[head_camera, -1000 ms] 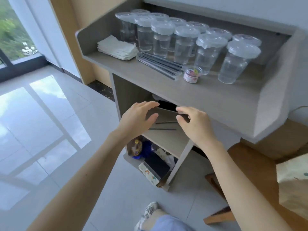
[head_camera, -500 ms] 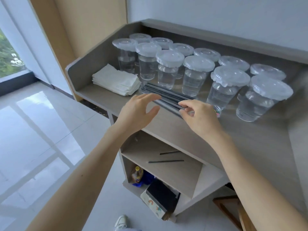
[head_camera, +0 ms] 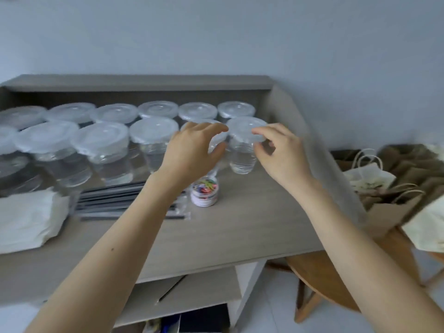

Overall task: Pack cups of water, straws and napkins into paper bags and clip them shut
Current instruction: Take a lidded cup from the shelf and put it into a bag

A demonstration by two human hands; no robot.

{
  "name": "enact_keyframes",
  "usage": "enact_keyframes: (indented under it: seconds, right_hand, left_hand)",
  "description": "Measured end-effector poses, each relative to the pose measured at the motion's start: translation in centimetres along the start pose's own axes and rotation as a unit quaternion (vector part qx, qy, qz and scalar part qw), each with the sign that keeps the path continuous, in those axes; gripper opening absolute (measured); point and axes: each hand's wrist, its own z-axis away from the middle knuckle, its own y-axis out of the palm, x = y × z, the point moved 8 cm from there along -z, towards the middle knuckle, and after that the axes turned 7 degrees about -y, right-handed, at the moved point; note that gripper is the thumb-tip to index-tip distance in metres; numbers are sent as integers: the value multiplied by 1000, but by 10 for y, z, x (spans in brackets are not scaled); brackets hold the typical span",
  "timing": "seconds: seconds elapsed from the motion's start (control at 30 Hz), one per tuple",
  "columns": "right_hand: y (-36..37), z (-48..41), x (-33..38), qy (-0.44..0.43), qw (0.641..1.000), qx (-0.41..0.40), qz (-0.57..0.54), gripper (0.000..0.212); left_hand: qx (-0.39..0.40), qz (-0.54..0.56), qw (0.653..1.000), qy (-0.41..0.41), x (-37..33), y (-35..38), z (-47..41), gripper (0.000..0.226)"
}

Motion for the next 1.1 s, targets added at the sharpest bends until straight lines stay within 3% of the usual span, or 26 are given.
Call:
enact_keyframes:
  seconds: [0.1, 0.33, 0.5, 0.77, 1.1]
  right_hand:
    - [1, -9, -18, 6, 998, 34, 42, 34]
    - [44, -35, -35, 44, 972, 222, 66, 70]
    - [73, -47, -43, 74, 956, 272, 85, 68]
    - [77, -46, -54, 86, 976, 198, 29, 52]
    - [23, -19, -8, 20, 988, 143, -44, 49]
  left_hand:
    - [16, -6, 1000, -8, -14, 19, -16, 35]
    - [42, -40, 998, -40, -12, 40, -30, 42]
    - [22, -50, 995, -81, 0, 31, -32, 46]
    - [1, -73, 987, -146, 14, 16, -11, 46]
    - [-26, -59, 981, -184, 3, -5, 34, 44]
